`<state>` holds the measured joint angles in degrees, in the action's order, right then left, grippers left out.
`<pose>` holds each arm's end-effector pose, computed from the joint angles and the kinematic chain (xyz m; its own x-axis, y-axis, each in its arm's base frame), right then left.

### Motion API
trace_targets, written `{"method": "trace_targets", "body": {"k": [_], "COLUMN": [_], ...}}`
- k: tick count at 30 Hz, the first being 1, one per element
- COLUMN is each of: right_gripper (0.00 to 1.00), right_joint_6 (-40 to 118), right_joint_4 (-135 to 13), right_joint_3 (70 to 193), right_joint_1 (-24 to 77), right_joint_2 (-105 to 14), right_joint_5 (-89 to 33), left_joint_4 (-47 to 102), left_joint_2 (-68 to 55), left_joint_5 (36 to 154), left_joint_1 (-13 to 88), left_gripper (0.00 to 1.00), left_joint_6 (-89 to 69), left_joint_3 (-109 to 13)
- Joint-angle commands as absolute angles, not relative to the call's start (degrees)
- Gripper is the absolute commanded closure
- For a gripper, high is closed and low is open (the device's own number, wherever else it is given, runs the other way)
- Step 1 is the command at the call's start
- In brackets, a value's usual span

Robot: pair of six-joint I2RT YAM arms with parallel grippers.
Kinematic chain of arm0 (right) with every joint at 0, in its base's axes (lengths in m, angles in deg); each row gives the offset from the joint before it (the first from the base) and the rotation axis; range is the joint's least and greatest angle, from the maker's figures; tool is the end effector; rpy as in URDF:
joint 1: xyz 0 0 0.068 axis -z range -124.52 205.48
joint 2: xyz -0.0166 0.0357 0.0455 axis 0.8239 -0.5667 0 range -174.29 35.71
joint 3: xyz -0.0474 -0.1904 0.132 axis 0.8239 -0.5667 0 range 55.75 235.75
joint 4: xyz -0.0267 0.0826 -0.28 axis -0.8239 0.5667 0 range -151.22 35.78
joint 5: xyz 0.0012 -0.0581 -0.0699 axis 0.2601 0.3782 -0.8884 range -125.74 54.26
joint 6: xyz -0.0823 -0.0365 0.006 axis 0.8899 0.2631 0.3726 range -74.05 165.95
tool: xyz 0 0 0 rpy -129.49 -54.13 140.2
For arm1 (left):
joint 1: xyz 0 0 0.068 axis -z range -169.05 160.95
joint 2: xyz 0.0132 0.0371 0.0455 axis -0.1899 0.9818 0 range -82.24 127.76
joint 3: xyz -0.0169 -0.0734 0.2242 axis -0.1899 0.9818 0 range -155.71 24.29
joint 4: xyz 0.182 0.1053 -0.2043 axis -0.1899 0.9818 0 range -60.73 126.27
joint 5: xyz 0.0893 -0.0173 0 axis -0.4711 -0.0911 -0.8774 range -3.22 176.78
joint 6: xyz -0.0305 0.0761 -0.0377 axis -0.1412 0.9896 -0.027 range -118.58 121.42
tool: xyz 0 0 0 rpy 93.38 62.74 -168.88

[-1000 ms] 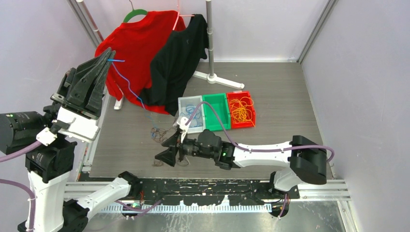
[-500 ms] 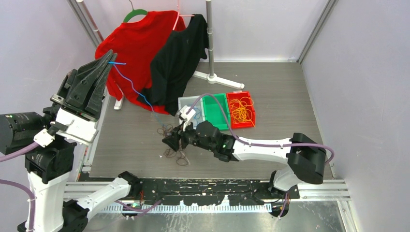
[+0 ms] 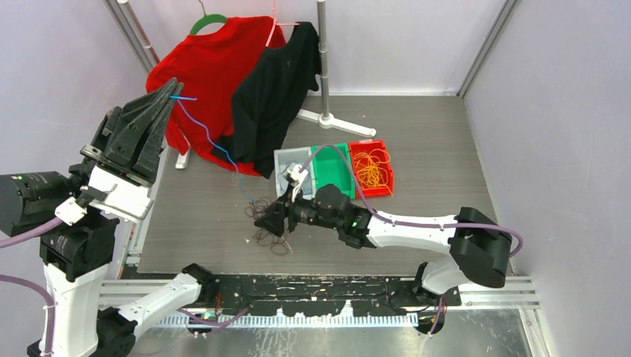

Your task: Untangle the cables

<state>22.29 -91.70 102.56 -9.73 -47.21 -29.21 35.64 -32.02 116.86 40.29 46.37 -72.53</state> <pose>0.1618 0.3723 0.2071 -0.4188 0.0445 -0.9070 -0.8531 0.3231 0.4097 0.0960 -0.1004 0.6239 0.9337 0.1765 -0.3114 0.1383 0.6246 0.7686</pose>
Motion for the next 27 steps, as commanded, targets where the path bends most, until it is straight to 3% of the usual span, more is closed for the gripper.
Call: {"method": "trace_targets", "body": {"k": [1, 10, 20, 24, 27], "right_gripper": [0.42, 0.41, 0.36, 0.38, 0.47], "right_joint_6": [11.6, 10.7, 14.6, 15.4, 14.9], "right_joint_4": [-105.4, -102.7, -102.6, -102.6, -103.0], "right_joint_3": [100.3, 103.0, 106.9, 108.3, 108.9], "right_joint_1": [-5.6, -3.0, -4.2, -4.2, -4.3], "right_joint_2": [-42.7, -41.6, -51.7, -54.4, -55.6], "right_joint_5": [-15.4, -11.6, -11.2, -11.5, -11.3], "left_joint_4": [34.6, 34.3, 34.3, 34.3, 34.3], "left_joint_2": [-32.2, -32.1, -31.8, -31.7, -31.7], "left_joint_5": [117.1, 117.4, 117.4, 117.5, 117.5], "left_joint_1": [40.2, 40.3, 40.2, 40.2, 40.2], "left_gripper": [1.00, 1.00, 1.00, 1.00, 1.00], "left_joint_6": [45.8, 45.4, 45.3, 45.3, 45.3], "left_joint_3": [-72.7, -72.7, -73.9, -74.2, -74.4]}}
